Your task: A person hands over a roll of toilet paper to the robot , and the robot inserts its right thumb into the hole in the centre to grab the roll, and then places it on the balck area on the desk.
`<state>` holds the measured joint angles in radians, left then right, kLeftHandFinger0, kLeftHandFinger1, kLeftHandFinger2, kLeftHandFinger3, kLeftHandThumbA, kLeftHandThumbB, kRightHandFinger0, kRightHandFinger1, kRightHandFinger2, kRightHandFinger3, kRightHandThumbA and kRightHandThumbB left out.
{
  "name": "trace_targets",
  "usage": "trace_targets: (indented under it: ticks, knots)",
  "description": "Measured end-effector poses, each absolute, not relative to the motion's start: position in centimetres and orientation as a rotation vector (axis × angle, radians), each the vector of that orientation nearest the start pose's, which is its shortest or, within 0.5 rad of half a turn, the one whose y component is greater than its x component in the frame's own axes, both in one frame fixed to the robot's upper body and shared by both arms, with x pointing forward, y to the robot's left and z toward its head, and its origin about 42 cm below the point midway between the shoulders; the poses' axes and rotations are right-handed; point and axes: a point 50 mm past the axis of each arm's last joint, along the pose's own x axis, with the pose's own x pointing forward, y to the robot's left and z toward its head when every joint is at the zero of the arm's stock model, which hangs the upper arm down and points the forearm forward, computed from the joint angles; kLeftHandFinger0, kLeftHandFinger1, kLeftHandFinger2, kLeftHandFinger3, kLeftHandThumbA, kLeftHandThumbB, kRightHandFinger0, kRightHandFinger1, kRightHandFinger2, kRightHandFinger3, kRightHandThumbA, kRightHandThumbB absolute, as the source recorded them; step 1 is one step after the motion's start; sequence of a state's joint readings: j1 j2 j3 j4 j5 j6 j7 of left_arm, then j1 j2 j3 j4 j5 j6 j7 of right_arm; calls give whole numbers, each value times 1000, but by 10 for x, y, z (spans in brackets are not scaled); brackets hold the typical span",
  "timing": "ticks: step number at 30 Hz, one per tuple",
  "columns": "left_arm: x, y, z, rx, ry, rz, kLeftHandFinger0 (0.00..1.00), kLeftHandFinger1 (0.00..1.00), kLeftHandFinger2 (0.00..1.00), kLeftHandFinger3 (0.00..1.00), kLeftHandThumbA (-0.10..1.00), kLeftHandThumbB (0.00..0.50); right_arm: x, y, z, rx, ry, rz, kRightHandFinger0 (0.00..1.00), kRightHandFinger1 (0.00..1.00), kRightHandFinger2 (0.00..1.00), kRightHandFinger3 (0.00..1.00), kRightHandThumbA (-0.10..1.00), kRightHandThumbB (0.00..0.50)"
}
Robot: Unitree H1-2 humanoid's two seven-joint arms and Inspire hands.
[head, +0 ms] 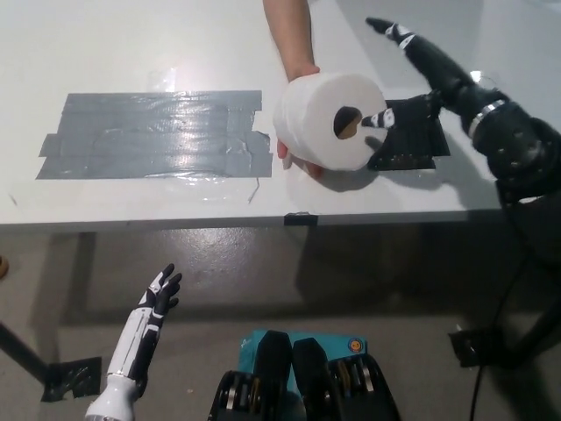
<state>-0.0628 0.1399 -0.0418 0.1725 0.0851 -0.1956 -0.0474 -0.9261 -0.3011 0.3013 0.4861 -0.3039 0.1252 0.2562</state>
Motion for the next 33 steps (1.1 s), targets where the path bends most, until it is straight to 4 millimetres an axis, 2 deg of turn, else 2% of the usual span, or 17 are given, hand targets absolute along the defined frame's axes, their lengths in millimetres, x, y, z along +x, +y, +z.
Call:
trace_targets:
  ticks: [4,8,13,14,17,25,28,33]
  knots:
    - [303,241,81,228,-76,-124,1000,1000,1000,1000,1000,149,527,-167,307,-823,-194,405,1000,1000,1000,1000,1000,446]
    - [304,240,82,229,-79,-131,1000,1000,1000,1000,1000,130,530,-158,304,-828,-176,414,1000,1000,1000,1000,984,407]
    - [304,240,83,229,-80,-136,1000,1000,1000,1000,1000,125,536,-150,303,-838,-158,418,1000,1000,1000,1000,1000,407]
    - [304,240,83,229,-80,-136,1000,1000,1000,1000,1000,125,536,-149,303,-840,-156,418,1000,1000,1000,1000,1000,394]
    - [304,240,83,229,-80,-137,1000,1000,1000,1000,1000,138,538,-149,301,-846,-147,417,1000,1000,1000,1000,1000,383]
    - [304,239,83,228,-80,-142,1000,1000,1000,1000,1000,130,541,-152,303,-855,-146,407,1000,1000,1000,1000,968,355]
    - [305,239,84,229,-81,-143,1000,1000,1000,1000,1000,131,541,-155,305,-853,-148,401,1000,1000,1000,1000,1000,351]
    - [305,239,84,229,-82,-144,1000,1000,1000,1000,1000,151,541,-167,317,-860,-171,376,1000,1000,1000,1000,928,368]
